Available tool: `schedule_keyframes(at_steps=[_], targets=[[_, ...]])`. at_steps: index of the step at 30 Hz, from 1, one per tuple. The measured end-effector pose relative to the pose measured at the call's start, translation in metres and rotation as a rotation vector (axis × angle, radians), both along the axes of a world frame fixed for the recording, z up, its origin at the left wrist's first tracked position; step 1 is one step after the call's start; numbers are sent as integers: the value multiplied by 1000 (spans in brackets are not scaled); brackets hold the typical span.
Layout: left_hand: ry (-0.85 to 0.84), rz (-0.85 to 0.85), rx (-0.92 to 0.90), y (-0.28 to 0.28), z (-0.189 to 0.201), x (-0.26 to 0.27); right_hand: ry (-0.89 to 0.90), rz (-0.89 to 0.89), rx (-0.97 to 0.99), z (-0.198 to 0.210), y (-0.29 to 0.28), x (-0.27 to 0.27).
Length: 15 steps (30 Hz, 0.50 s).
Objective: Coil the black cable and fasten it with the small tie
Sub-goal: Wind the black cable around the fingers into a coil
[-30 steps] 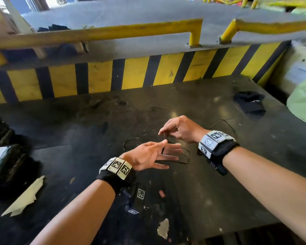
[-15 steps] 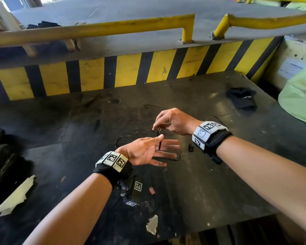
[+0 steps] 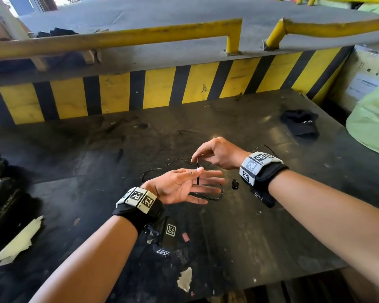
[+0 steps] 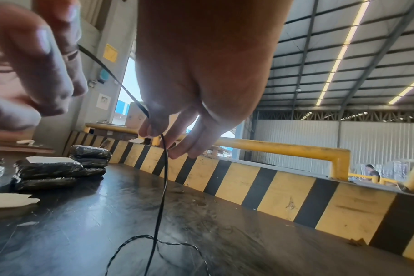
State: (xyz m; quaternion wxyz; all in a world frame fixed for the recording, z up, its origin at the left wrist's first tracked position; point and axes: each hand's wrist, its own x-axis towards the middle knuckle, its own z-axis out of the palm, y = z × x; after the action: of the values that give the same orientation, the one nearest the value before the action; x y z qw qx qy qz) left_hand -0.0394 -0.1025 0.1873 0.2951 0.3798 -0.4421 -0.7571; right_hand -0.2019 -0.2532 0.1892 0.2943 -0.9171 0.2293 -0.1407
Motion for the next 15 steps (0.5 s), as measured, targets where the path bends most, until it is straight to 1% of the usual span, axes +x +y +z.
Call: schedule_keyframes(at_steps=[7, 15], targets=[[-23, 12, 13, 2, 0, -1, -45, 11, -21, 1, -1, 2], [0, 36, 4, 2, 2, -1, -7, 5, -29, 3, -1, 5]])
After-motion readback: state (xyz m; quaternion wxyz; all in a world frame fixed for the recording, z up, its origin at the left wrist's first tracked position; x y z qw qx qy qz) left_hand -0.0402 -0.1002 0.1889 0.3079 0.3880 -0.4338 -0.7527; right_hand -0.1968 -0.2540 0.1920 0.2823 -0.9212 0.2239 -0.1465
